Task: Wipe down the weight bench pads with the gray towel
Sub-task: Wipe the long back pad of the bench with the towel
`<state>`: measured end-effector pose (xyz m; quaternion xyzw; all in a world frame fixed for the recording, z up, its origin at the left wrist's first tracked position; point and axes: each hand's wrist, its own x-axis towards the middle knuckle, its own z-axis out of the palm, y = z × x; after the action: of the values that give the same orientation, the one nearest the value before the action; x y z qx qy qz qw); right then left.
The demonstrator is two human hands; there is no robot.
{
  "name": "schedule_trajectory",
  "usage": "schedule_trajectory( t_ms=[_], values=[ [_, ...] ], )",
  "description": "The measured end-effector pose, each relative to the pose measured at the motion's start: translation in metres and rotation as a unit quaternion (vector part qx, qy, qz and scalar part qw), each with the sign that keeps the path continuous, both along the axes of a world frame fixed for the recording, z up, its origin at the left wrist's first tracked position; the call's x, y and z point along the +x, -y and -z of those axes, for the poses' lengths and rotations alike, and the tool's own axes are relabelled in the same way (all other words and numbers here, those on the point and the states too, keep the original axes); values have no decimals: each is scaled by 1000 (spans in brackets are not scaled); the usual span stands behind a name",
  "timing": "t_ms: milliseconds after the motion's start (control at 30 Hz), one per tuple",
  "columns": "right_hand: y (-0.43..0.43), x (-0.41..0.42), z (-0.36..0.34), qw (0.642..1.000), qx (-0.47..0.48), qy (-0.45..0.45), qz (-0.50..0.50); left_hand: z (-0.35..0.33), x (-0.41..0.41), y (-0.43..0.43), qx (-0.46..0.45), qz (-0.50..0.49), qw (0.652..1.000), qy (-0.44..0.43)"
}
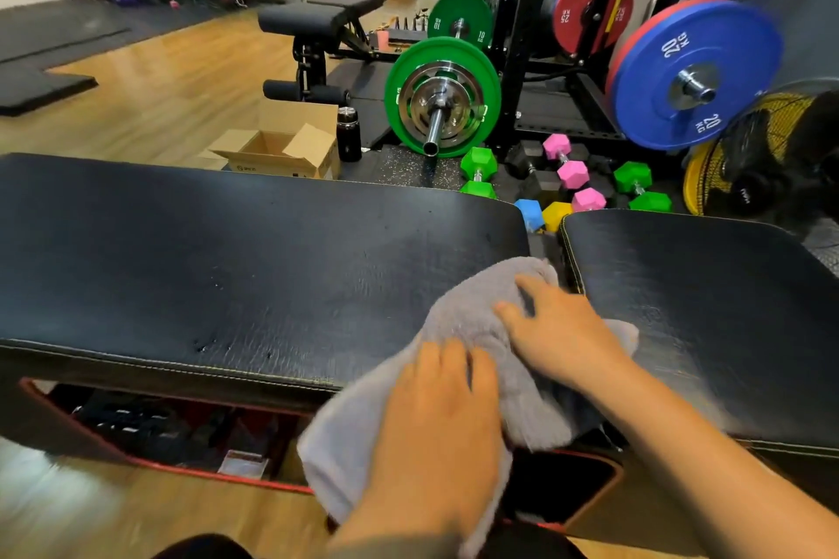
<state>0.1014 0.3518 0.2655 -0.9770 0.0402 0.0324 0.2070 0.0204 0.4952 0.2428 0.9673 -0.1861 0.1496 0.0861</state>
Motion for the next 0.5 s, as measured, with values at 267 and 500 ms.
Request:
schedule_trajectory(
  t_ms=[267, 500],
  values=[
    [-21, -19, 17, 975, 53, 109, -184, 25, -19, -6, -50, -7, 999, 15],
    [-21, 55, 3, 947, 66, 239, -206, -1, 21, -11, -86, 2, 995, -44]
  ],
)
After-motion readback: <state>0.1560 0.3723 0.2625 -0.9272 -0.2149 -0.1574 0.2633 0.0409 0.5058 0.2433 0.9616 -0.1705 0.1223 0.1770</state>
